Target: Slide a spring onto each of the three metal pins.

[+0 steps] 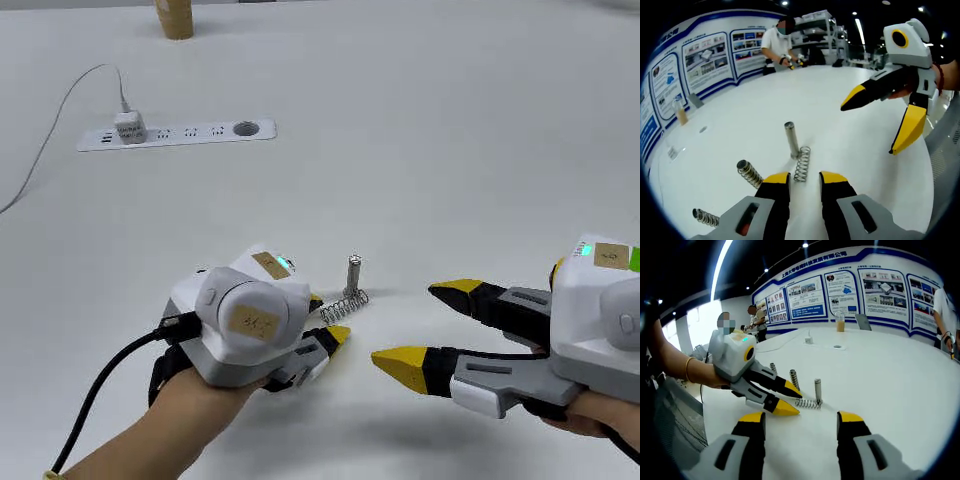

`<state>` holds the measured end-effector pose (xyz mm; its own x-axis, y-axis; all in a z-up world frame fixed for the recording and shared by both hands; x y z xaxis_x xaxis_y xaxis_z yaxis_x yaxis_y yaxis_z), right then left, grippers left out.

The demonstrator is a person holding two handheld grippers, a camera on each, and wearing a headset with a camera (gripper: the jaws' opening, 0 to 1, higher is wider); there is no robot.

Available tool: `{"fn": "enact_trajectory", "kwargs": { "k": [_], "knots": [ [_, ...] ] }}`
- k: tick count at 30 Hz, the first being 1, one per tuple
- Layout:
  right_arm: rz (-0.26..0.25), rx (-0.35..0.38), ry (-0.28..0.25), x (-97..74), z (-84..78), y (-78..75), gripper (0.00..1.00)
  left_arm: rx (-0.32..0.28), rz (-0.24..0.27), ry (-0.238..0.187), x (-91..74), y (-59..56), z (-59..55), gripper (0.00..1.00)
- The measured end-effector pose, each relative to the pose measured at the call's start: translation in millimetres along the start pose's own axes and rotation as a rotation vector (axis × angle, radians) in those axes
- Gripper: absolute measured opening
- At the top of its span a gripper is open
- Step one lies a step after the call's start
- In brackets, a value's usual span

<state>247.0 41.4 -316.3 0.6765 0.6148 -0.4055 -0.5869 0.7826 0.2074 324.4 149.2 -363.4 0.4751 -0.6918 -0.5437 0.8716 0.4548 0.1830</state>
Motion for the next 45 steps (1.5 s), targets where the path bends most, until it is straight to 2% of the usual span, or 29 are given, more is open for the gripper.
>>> {"fn": "enact_trajectory", "kwargs": {
  "k": [7, 12, 22, 29, 34, 41, 45],
  "knots": [
    [-0.019, 0.011, 0.000, -2.6, -1.7, -5.0, 0.58, -0.010, 0.003, 0.004, 4.2, 1.1, 0.7, 0.19],
    [-0.040, 0.048, -0.008, -4.3, -4.7, -8.9, 0.56, -0.032, 0.003, 0.006, 5.5, 0.2, 0.1, 0.12],
    [-0.046, 0.056, -0.011, -6.3, -4.1, -8.8, 0.56, -0.026, -0.001, 0.002, 4.4, -2.4, -1.0, 0.11],
    [-0.050, 0.061, -0.035, -7.5, 1.3, -9.5, 0.55, -0.014, -0.011, -0.001, -5.4, -6.9, -6.2, 0.10],
    [-0.054, 0.083, -0.059, -9.0, 7.9, -10.0, 0.53, -0.020, -0.011, -0.025, -14.6, -8.4, -5.0, 0.10],
    [-0.039, 0.117, -0.095, -7.6, 16.9, -5.9, 0.50, -0.050, -0.004, -0.085, -31.1, -9.0, 3.2, 0.10],
    [-0.016, 0.151, -0.125, -5.4, 23.6, -1.7, 0.48, -0.087, -0.006, -0.130, -41.0, -9.8, 8.7, 0.10]
  ]
}}
Point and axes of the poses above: the centre of the closed fingertips' face, and the gripper's own axes: x roughly forward along the fingers, y roughly to its left, z roughly out of its top, the point moved 6 cm from there along -x, roughly backward along the fingers, and after that the axes turned 10 degrees about z, right-handed, at the moved point
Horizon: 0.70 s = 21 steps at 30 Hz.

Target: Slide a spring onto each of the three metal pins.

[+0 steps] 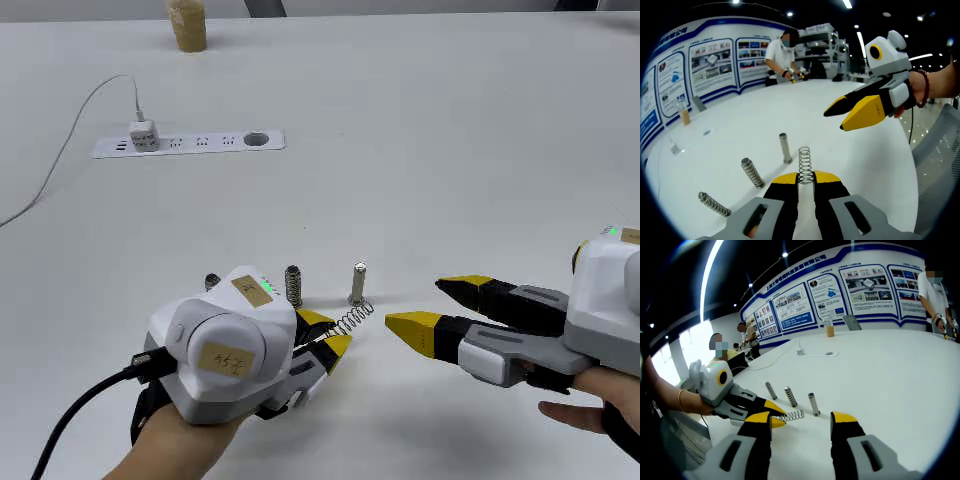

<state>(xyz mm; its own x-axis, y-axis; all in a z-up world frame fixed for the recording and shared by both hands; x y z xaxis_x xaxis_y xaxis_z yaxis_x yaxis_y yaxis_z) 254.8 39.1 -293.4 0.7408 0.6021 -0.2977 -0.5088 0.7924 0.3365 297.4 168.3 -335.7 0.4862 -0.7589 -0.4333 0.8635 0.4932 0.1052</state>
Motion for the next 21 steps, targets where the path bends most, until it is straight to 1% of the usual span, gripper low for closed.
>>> {"fn": "enact_trajectory", "kwargs": {
  "k": [2, 3, 6, 10, 12, 13, 14, 18, 21],
  "knots": [
    [0.010, 0.035, -0.015, 1.4, 1.7, 1.5, 0.46, -0.002, -0.001, -0.019, -3.2, -0.5, 2.3, 0.10],
    [0.019, 0.054, -0.028, 2.5, 3.4, 2.7, 0.46, -0.015, -0.002, -0.032, -5.4, -0.7, 4.0, 0.10],
    [0.036, 0.076, -0.045, 4.1, 6.8, 4.7, 0.44, -0.034, 0.000, -0.057, -10.2, -0.4, 7.4, 0.10],
    [0.052, 0.101, -0.060, 6.9, 10.8, 7.0, 0.43, -0.048, 0.016, -0.089, -16.0, 1.8, 12.7, 0.10],
    [0.059, 0.112, -0.067, 8.1, 12.4, 8.2, 0.42, -0.047, 0.027, -0.110, -19.1, 2.8, 16.2, 0.10],
    [0.067, 0.120, -0.072, 9.2, 13.5, 9.3, 0.42, -0.058, 0.028, -0.128, -21.3, 3.1, 19.0, 0.10],
    [0.072, 0.124, -0.075, 10.0, 14.4, 10.1, 0.41, -0.064, 0.027, -0.137, -22.7, 3.2, 20.5, 0.10],
    [0.095, 0.138, -0.089, 15.1, 18.8, 13.1, 0.38, -0.065, 0.035, -0.162, -28.2, 3.2, 25.4, 0.10],
    [0.109, 0.144, -0.089, 18.8, 19.8, 16.3, 0.36, -0.063, 0.038, -0.180, -30.7, 3.8, 27.8, 0.10]
  ]
}}
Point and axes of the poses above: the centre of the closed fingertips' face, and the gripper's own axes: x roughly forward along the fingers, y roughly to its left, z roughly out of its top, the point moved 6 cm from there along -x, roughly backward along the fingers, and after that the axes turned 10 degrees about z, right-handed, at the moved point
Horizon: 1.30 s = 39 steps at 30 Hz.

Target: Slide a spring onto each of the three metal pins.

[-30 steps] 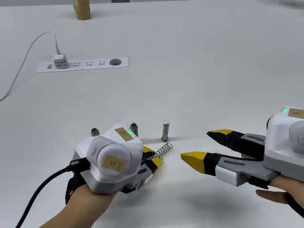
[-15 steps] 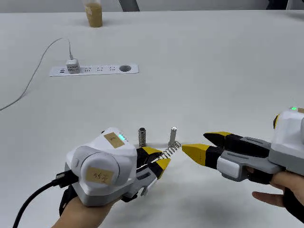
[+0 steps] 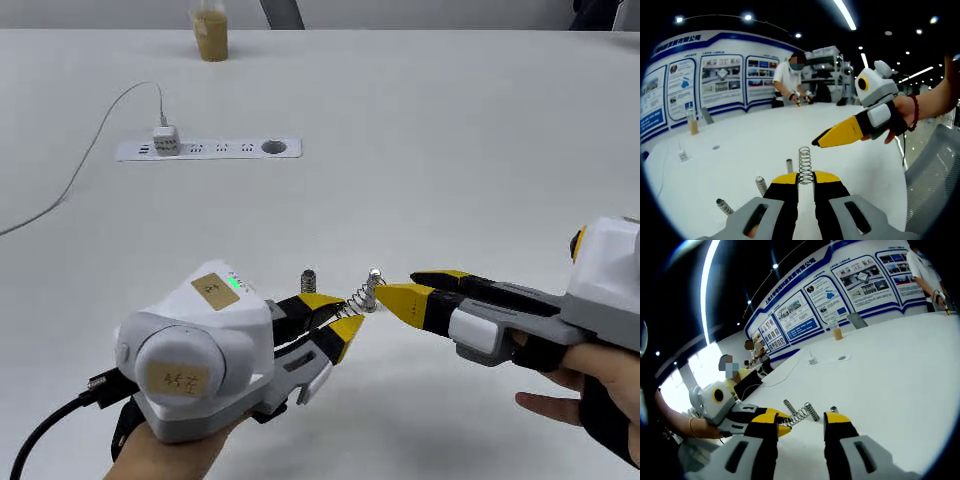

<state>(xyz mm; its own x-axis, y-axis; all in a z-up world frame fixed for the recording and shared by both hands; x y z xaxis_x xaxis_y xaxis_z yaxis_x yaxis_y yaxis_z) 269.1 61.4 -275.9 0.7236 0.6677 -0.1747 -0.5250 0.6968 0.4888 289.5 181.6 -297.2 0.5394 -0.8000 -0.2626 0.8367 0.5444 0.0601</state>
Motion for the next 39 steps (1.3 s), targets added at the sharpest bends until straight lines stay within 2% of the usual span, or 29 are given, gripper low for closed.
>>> {"fn": "enact_trajectory", "kwargs": {
  "k": [7, 9, 19, 26, 31, 39],
  "knots": [
    [0.034, 0.069, -0.013, 6.9, -3.5, 5.4, 0.31, -0.020, -0.007, -0.042, -5.8, 0.8, 5.6, 0.11],
    [0.040, 0.085, -0.018, 8.7, -4.2, 5.5, 0.30, -0.020, -0.005, -0.041, -6.2, 0.9, 5.6, 0.11],
    [0.073, 0.138, -0.045, 14.9, -1.9, 12.9, 0.23, -0.032, -0.014, -0.077, -12.0, -2.1, 10.9, 0.11],
    [0.084, 0.154, -0.075, 17.5, 3.4, 17.4, 0.16, -0.064, -0.021, -0.103, -14.5, -1.2, 15.6, 0.11],
    [0.110, 0.185, -0.098, 18.0, 7.0, 20.8, 0.14, -0.079, -0.026, -0.111, -15.5, -0.2, 18.9, 0.11],
    [0.152, 0.182, -0.113, 19.3, 9.5, 23.6, 0.12, -0.096, -0.013, -0.110, -15.4, 0.3, 20.3, 0.11]
  ]
}}
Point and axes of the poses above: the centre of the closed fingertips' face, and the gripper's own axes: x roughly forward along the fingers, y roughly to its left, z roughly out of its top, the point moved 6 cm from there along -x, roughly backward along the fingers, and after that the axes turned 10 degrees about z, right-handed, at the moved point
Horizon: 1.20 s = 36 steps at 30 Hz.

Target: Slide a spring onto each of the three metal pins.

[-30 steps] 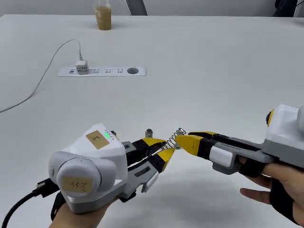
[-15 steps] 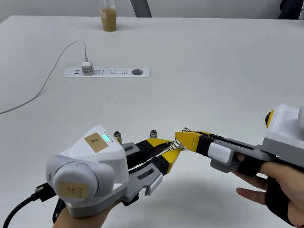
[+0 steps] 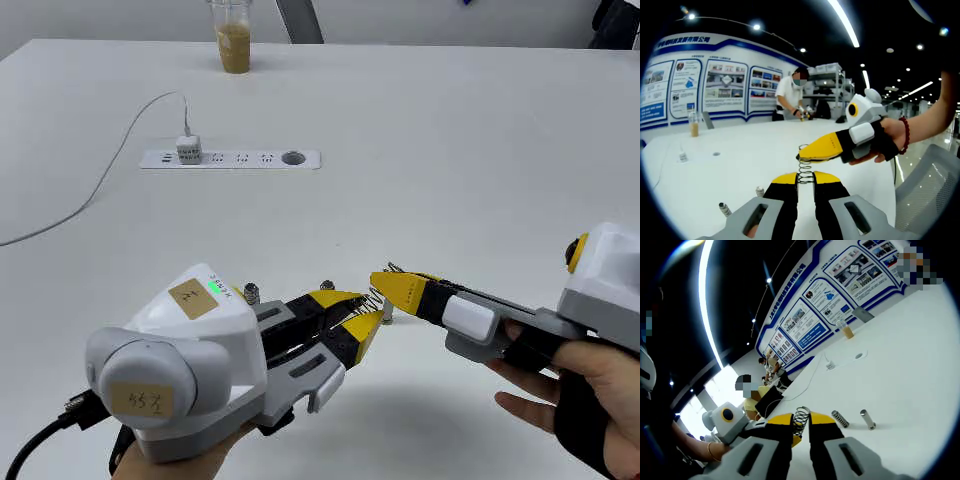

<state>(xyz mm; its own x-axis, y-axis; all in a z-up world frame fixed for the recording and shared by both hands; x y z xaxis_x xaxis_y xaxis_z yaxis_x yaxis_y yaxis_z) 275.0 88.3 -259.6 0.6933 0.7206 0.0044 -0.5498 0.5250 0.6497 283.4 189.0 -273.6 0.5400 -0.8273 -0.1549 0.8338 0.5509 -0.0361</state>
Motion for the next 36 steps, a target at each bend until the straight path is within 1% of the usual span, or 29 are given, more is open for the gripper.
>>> {"fn": "enact_trajectory", "kwargs": {
  "k": [3, 6, 7, 8, 10, 12, 17, 19, 23, 26, 29, 32, 34, 36],
  "knots": [
    [0.008, -0.002, -0.002, 0.6, 0.2, 2.0, 0.12, -0.002, 0.002, 0.006, 1.1, -0.1, 0.0, 0.11],
    [-0.005, -0.019, 0.001, 0.5, 0.4, 1.3, 0.11, -0.006, 0.008, 0.023, 2.6, 0.3, -1.0, 0.12],
    [-0.006, -0.020, 0.001, 0.2, 0.4, 1.1, 0.11, -0.007, 0.012, 0.030, 2.9, 0.8, -1.6, 0.14],
    [-0.009, -0.020, 0.002, -0.1, 0.5, 0.7, 0.11, -0.009, 0.020, 0.044, 3.2, 1.6, -2.7, 0.17],
    [-0.016, -0.031, 0.002, -0.9, 1.2, -0.3, 0.11, 0.005, 0.029, 0.070, 3.2, 3.2, -5.9, 0.23],
    [-0.024, -0.040, 0.006, -1.6, 1.6, -0.9, 0.11, 0.019, 0.035, 0.092, 2.2, 4.3, -8.9, 0.25],
    [-0.048, -0.102, 0.013, -4.0, 5.4, -4.4, 0.11, 0.023, 0.050, 0.122, -1.0, 7.0, -13.8, 0.30],
    [-0.058, -0.135, 0.017, -4.6, 7.1, -6.0, 0.11, 0.012, 0.062, 0.136, -2.5, 8.0, -15.8, 0.32],
    [-0.076, -0.191, 0.028, -5.9, 10.2, -8.7, 0.11, 0.032, 0.078, 0.156, -5.2, 10.6, -18.8, 0.35],
    [-0.089, -0.211, 0.034, -6.2, 11.9, -10.7, 0.11, 0.029, 0.091, 0.164, -7.9, 12.5, -19.7, 0.39],
    [-0.102, -0.226, 0.035, -6.4, 14.0, -13.6, 0.11, 0.059, 0.113, 0.178, -12.0, 15.1, -21.0, 0.42],
    [-0.116, -0.236, 0.036, -6.1, 16.2, -17.4, 0.11, 0.068, 0.127, 0.191, -15.8, 16.8, -22.9, 0.45],
    [-0.132, -0.255, 0.051, -5.5, 17.2, -20.6, 0.11, 0.067, 0.134, 0.198, -18.3, 18.3, -24.4, 0.47],
    [-0.142, -0.305, 0.077, -4.4, 18.1, -23.1, 0.11, 0.073, 0.152, 0.206, -20.9, 20.4, -25.7, 0.50]
  ]
}}
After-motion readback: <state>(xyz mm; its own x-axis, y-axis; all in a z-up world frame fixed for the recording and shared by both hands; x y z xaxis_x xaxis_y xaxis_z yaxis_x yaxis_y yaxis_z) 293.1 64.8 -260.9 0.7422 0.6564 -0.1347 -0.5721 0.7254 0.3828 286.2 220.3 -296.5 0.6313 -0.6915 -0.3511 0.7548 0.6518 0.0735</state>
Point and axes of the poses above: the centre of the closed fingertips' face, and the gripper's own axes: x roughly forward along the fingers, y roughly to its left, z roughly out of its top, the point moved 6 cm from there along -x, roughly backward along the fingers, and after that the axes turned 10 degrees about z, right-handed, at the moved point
